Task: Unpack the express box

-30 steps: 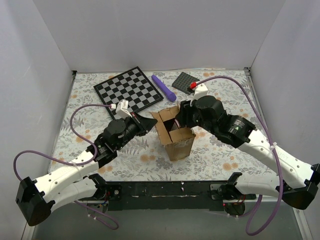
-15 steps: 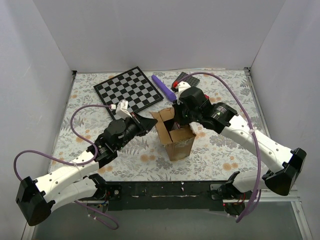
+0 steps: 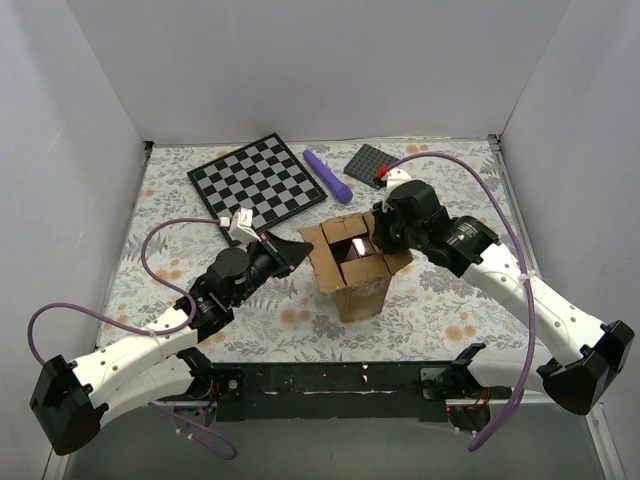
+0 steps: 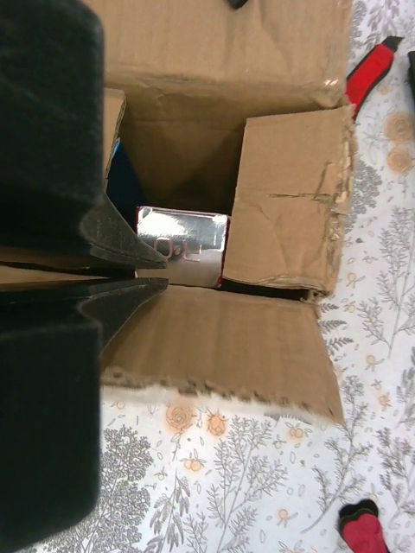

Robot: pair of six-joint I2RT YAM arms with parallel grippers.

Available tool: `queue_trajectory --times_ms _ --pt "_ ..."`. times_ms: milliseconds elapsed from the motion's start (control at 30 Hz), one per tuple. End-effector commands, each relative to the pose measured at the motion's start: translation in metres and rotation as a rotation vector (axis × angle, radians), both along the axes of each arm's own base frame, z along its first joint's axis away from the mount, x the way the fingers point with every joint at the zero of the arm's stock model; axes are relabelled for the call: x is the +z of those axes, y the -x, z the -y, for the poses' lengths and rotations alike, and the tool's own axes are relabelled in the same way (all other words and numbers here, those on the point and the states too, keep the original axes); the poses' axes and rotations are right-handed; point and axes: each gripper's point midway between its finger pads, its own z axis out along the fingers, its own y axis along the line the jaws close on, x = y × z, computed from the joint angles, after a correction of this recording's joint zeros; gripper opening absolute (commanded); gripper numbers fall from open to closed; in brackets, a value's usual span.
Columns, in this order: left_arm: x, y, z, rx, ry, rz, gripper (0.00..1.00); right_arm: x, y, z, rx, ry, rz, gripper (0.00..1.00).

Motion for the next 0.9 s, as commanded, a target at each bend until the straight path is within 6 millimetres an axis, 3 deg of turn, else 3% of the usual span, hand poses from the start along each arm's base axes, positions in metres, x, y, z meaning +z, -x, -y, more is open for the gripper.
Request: queue_trajectory --times_ms 0,100,167,300,433,700,867 --pt "-0.052 0.01 -0.008 -0.01 -0.11 -0.099 0.0 -0.013 0.004 0.005 -0.006 -0.038 -0.018 0.15" --pt "-0.06 0.013 -0.008 -0.014 -0.101 -0.117 0.0 -0.023 0.005 0.005 -0.001 -0.054 -0.038 0.15" --pt "-0.063 0.013 -0.007 -0.013 -0.092 -0.126 0.08 -0.025 0.005 0.005 0.003 -0.048 -0.039 0.18" --pt "-0.061 0.012 -0.006 -0.016 -0.092 -0.12 0.2 0.0 0.003 0.001 0.042 -0.089 0.028 0.35" --pt "-0.058 0.011 -0.005 -0.019 -0.104 -0.11 0.22 0.01 -0.004 -0.004 0.082 -0.042 0.042 0.4" --pt "-0.062 0.011 -0.005 -0.02 -0.119 -0.114 0.22 -0.014 -0.011 -0.005 0.073 0.04 -0.027 0.38" --pt "-0.061 0.011 -0.006 -0.023 -0.125 -0.108 0.23 -0.011 -0.012 -0.01 0.075 0.03 -0.03 0.58"
